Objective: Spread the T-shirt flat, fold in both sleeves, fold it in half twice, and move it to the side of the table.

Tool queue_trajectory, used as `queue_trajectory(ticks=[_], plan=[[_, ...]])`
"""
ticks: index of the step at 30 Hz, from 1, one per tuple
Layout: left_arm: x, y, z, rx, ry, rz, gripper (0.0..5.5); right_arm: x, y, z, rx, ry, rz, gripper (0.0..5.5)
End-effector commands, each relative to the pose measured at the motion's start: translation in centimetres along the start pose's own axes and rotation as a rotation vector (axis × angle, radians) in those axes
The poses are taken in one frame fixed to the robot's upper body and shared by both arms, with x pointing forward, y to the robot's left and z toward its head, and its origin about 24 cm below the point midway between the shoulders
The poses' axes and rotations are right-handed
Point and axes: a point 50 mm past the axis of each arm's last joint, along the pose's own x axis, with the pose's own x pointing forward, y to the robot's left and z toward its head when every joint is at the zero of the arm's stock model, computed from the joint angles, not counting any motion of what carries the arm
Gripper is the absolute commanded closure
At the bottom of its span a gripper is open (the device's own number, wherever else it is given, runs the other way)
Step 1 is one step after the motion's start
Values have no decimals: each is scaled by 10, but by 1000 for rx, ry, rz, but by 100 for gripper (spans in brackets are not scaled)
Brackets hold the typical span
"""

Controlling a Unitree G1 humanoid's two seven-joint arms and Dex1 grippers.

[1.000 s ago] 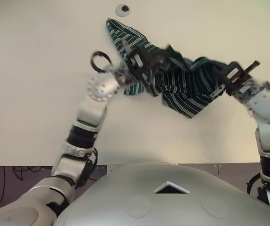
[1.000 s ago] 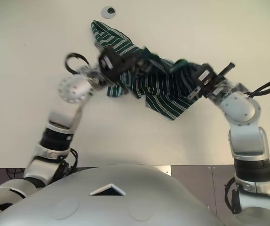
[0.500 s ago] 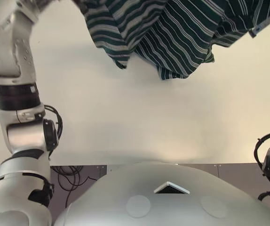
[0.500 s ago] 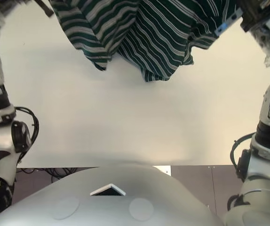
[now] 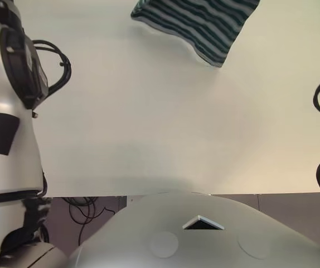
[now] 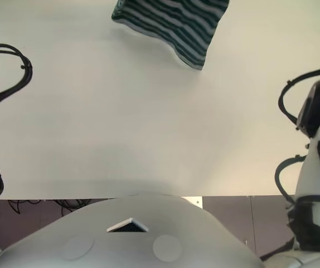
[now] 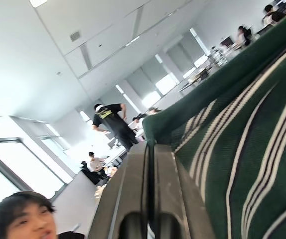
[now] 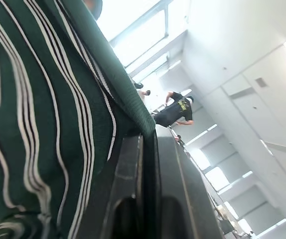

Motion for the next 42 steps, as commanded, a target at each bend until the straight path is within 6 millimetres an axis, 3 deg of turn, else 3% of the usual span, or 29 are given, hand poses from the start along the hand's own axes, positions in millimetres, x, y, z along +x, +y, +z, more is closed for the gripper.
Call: queue_trajectory(ticks=[1, 7, 13, 17, 20, 25, 29, 31, 36, 37, 42], plan=[[-19, 39, -14, 72, 145, 175, 550, 0, -23, -8, -193, 125, -84, 545], [-27, 54, -10, 113, 148, 207, 550, 5, -28, -6, -484, 167, -103, 545], [-43, 51, -21, 111, 104, -36, 550, -9, -9, -18, -618, 100, 52, 545], [-60, 50, -26, 59, 57, -240, 550, -31, 2, -30, -661, 53, 170, 545], [-75, 42, -34, 11, 31, -471, 550, -56, 21, -33, -687, -12, 308, 545], [-115, 21, -54, 13, 85, -875, 550, -106, 74, -7, -631, -103, 625, 545], [-160, -5, -61, 31, 187, -1072, 550, -162, 124, 7, -467, -39, 969, 545], [-184, -22, -66, 26, 241, -1168, 550, -181, 144, 12, -393, -8, 1074, 545], [-226, -78, -71, 36, 325, -1361, 550, -217, 185, 16, -231, 64, 1245, 545], [-233, -91, -71, 38, 330, -1391, 529, -223, 192, 16, -207, 80, 1266, 545], [-278, -147, -71, -27, 343, -1563, 463, -251, 227, 16, -56, 123, 1346, 455]])
